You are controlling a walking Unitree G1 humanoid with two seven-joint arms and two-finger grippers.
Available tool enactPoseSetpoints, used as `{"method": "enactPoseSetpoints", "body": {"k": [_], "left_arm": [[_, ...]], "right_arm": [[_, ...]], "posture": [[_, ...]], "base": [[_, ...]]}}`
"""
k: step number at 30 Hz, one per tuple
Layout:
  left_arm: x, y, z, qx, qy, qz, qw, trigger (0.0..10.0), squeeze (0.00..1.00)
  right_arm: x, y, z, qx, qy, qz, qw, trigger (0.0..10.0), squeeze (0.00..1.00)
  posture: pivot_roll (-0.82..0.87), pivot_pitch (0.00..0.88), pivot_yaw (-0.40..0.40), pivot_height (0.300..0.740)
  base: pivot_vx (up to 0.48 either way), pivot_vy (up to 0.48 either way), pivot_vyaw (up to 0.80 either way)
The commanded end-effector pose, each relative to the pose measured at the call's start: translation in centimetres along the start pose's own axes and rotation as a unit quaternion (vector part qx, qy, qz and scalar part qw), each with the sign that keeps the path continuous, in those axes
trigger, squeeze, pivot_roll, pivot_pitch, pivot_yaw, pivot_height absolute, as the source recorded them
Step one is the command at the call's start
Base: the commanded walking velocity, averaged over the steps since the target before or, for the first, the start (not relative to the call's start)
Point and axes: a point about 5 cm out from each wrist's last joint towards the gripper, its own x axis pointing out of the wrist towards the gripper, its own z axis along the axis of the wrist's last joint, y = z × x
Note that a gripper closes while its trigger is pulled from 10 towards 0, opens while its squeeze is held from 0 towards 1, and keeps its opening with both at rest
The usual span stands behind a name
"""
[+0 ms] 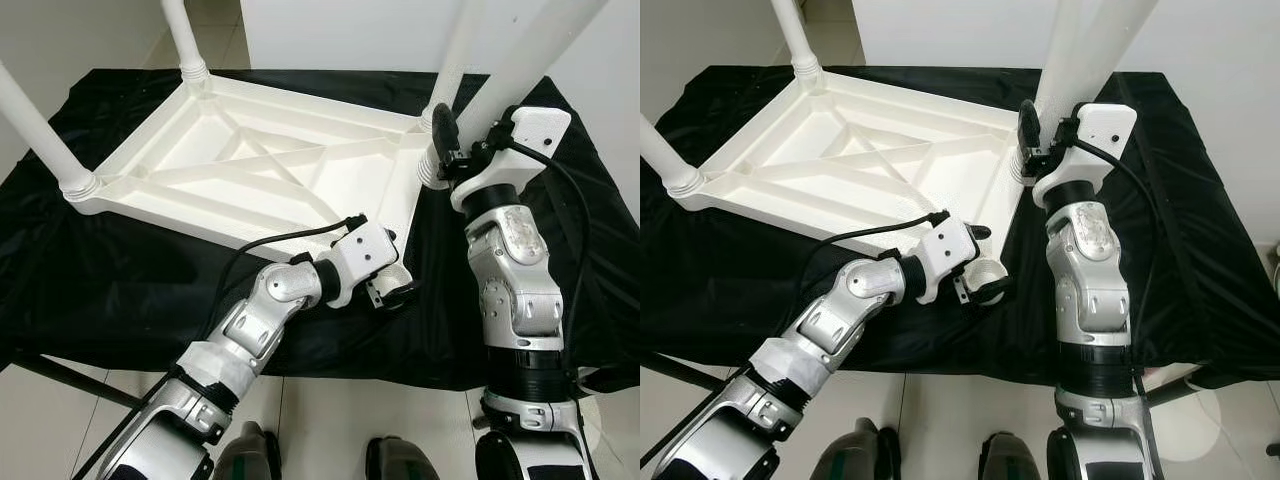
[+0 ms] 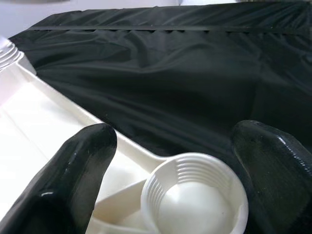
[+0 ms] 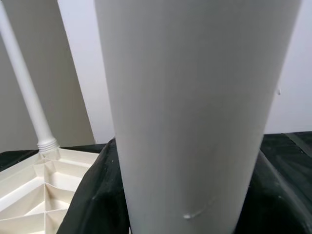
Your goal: Building children table
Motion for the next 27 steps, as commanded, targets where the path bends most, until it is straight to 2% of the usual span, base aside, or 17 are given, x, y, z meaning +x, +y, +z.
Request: {"method": "enactPoseSetpoints", "body": {"k": [1,3,5,7,12,17,23,27], "left_arm": [[-0.2,0.6,-0.1,0.008,0.006,0.054,0.999,10.0,0.0],[-0.9,1.0,0.9,0.005,-0.019,0.049,0.999,10.0,0.0],[-0.9,1.0,0.9,0.005,-0.019,0.049,0.999,10.0,0.0],[-1.7,1.5,1.6,0.004,-0.031,0.051,0.998,10.0,0.0],[-2.1,1.9,1.9,-0.007,-0.037,0.065,0.997,10.0,0.0],[-2.1,2.0,2.0,-0.009,-0.038,0.067,0.997,10.0,0.0],[-2.5,1.3,1.0,0.017,-0.005,0.045,0.999,10.0,0.0],[-2.7,1.2,0.9,0.001,-0.004,0.055,0.998,10.0,0.0]], "right_arm": [[-0.2,0.2,0.3,0.005,-0.006,0.001,1.0,10.0,0.0],[-0.4,0.1,0.3,0.004,-0.003,-0.001,1.0,10.0,0.0],[-0.4,0.1,0.3,0.004,-0.003,-0.001,1.0,10.0,0.0],[-0.5,0.1,0.1,0.003,0.001,-0.001,1.0,10.0,0.0],[-0.6,0.1,0.0,0.004,0.005,0.0,1.0,10.0,0.0],[-0.6,0.2,0.0,0.004,0.005,0.001,1.0,10.0,0.0],[-0.5,0.5,0.0,0.009,0.009,0.01,1.0,10.0,0.0],[-0.5,0.6,0.0,0.01,0.011,0.013,1.0,10.0,0.0]], "posture": [[-0.09,0.091,0.095,0.74],[-0.09,0.098,0.095,0.74],[-0.09,0.098,0.095,0.74],[-0.08,0.101,0.09,0.74],[-0.08,0.104,0.085,0.74],[-0.08,0.104,0.085,0.74],[-0.05,0.119,0.065,0.74],[-0.05,0.122,0.061,0.74]], "base": [[0.0,0.0,0.0],[0.0,0.0,0.0],[0.0,0.0,0.0],[0.0,0.0,0.0],[0.0,0.0,0.0],[0.0,0.0,0.0],[0.0,0.0,0.0],[0.0,0.0,0.0]]}}
